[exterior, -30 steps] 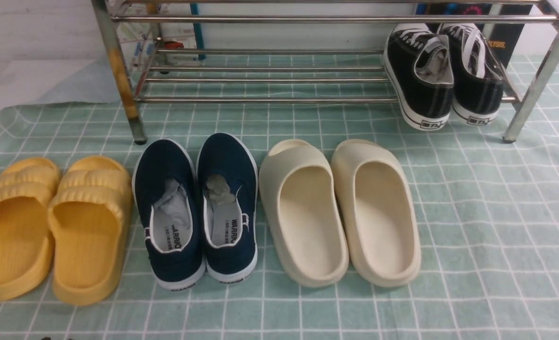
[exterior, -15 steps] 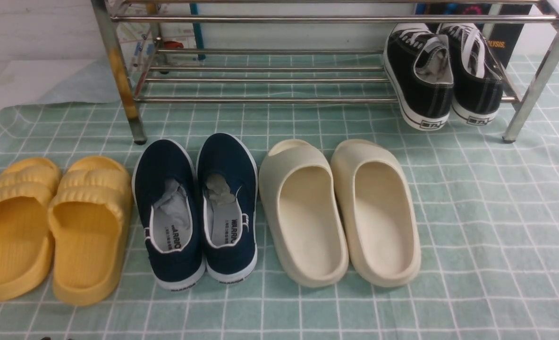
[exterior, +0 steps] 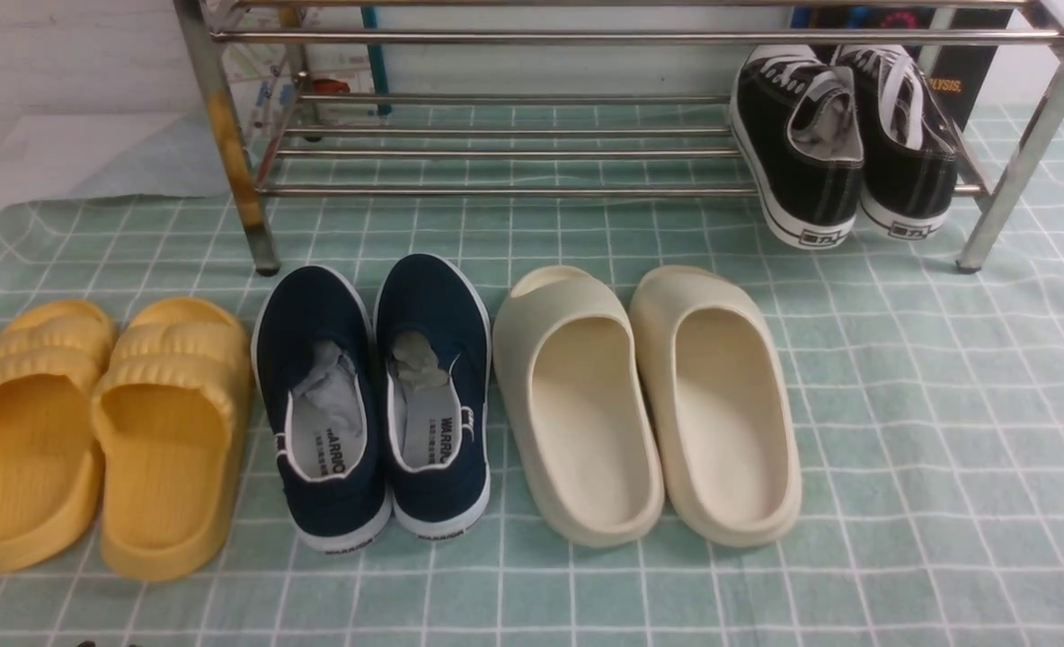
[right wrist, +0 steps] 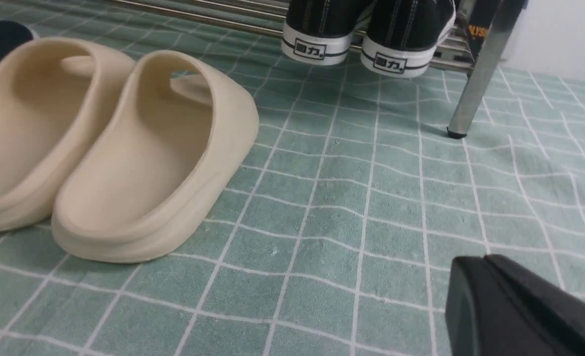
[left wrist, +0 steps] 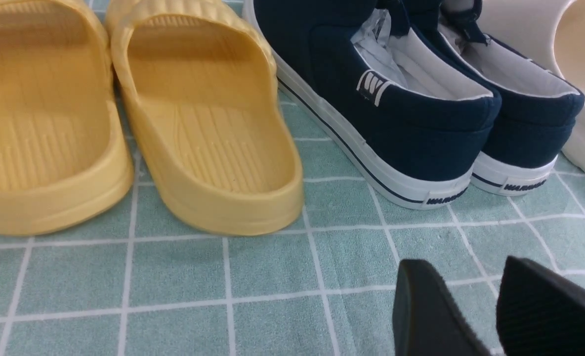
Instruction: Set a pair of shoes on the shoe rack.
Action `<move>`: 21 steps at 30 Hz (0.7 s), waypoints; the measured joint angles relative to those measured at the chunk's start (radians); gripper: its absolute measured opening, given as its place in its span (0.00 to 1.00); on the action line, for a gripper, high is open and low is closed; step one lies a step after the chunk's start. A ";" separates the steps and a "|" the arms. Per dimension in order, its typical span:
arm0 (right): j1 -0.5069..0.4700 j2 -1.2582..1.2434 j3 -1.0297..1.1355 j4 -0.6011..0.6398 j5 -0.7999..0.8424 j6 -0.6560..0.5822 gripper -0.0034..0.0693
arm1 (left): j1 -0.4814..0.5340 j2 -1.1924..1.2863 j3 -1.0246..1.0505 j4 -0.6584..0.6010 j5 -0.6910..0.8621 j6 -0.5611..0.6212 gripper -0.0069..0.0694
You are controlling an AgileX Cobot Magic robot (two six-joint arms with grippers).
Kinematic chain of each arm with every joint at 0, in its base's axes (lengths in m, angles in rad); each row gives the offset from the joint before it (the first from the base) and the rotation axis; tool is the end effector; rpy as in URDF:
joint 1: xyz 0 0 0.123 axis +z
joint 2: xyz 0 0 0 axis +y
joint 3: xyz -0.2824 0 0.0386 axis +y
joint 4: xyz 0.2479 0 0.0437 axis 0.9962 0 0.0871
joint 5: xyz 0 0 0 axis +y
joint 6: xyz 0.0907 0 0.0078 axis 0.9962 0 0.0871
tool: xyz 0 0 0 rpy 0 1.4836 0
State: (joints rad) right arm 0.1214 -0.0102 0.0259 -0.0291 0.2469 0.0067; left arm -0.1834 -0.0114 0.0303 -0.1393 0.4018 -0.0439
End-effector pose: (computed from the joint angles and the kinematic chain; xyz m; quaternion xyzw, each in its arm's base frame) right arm 0.0551 0.0061 0.1825 -0.0524 0.7645 0.0294 0.6418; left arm 0.0500 -0.0143 0.1678 0.0203 0.8132 -0.1245 0.5681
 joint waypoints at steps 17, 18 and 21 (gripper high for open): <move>-0.054 0.000 -0.008 0.080 0.134 0.036 0.08 | 0.000 0.000 0.000 0.000 0.000 0.000 0.40; -0.065 0.000 -0.008 0.081 0.134 0.036 0.08 | 0.000 0.000 0.000 0.000 0.000 0.000 0.40; -0.109 0.000 -0.008 0.081 0.134 0.036 0.08 | 0.000 0.000 0.000 0.000 0.000 0.000 0.40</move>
State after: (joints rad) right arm 0.0127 -0.0102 0.0174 0.0521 0.3808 0.0430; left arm -0.1834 -0.0114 0.0303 -0.1393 0.4018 -0.0439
